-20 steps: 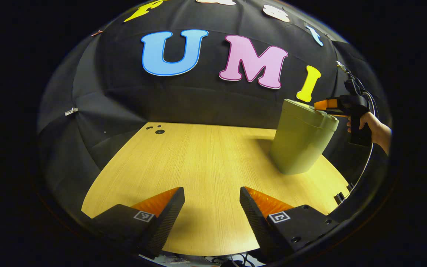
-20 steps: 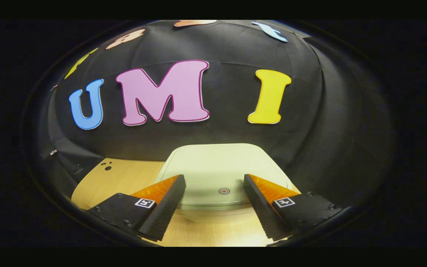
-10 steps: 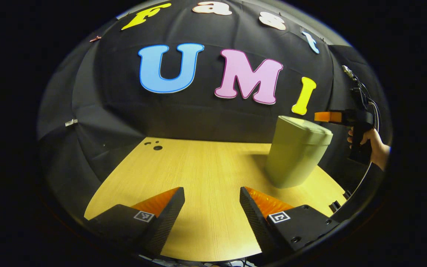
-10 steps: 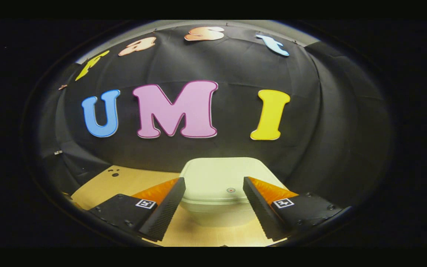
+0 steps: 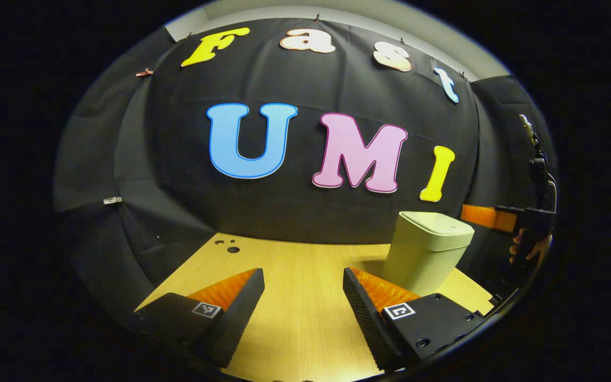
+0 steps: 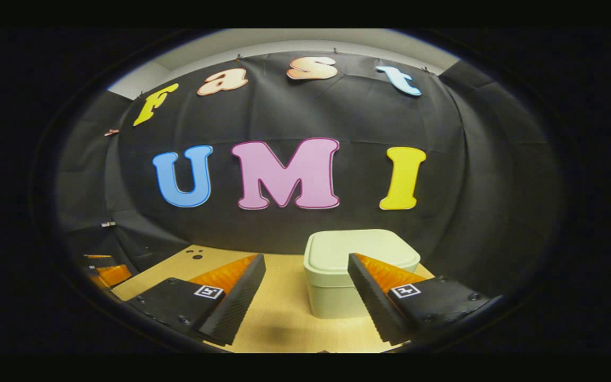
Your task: Press the lid of the desktop garbage bin to open it, pick up the crumpled paper on the desktop and throw it into the bin, then pick up the pop can on the desktop and drop it into the bin, and finally close the garbage bin lid.
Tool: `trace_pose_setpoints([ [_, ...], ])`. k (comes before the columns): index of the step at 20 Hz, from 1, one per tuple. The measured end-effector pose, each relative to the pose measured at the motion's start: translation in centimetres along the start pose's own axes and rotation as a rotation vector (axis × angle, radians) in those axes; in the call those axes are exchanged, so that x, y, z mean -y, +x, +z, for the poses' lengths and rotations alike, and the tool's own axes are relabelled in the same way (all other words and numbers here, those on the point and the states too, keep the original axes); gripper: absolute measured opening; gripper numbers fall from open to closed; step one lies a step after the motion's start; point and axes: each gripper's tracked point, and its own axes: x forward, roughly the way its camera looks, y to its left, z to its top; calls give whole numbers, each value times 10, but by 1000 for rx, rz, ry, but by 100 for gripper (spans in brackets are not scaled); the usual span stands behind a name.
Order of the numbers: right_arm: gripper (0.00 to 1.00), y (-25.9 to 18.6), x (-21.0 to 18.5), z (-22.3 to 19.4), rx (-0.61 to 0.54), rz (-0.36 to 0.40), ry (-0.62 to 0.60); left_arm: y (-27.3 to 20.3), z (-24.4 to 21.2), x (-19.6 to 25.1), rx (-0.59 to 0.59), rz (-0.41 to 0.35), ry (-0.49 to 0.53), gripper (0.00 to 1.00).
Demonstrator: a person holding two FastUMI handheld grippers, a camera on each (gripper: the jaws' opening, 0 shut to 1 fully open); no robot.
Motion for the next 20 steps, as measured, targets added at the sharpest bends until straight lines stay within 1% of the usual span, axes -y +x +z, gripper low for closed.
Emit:
trace_pose_setpoints([
  [1,98,-6,-5,-3,-2,9,-1,-2,4,0,12,1,3,92],
  [2,98,-11,-11,-8,-2,17,-3,-5,6,0,22,3,5,96],
  [3,98,-17,-16,-11,0,22,-7,-8,8,0,31,3,8,92],
  [4,98,-21,-21,-15,0,29,-12,-10,9,-1,36,7,8,96],
  [8,98,-29,-38,-37,-32,64,-36,-16,5,-5,17,36,1,96],
  [12,98,-29,-59,-57,-100,108,-27,-19,8,-11,19,73,-22,96],
  [15,98,-26,-72,-61,-118,130,-16,-20,5,-16,11,89,-26,96],
  [20,98,-17,-82,-61,-120,150,-32,-23,3,-24,2,111,-31,96],
])
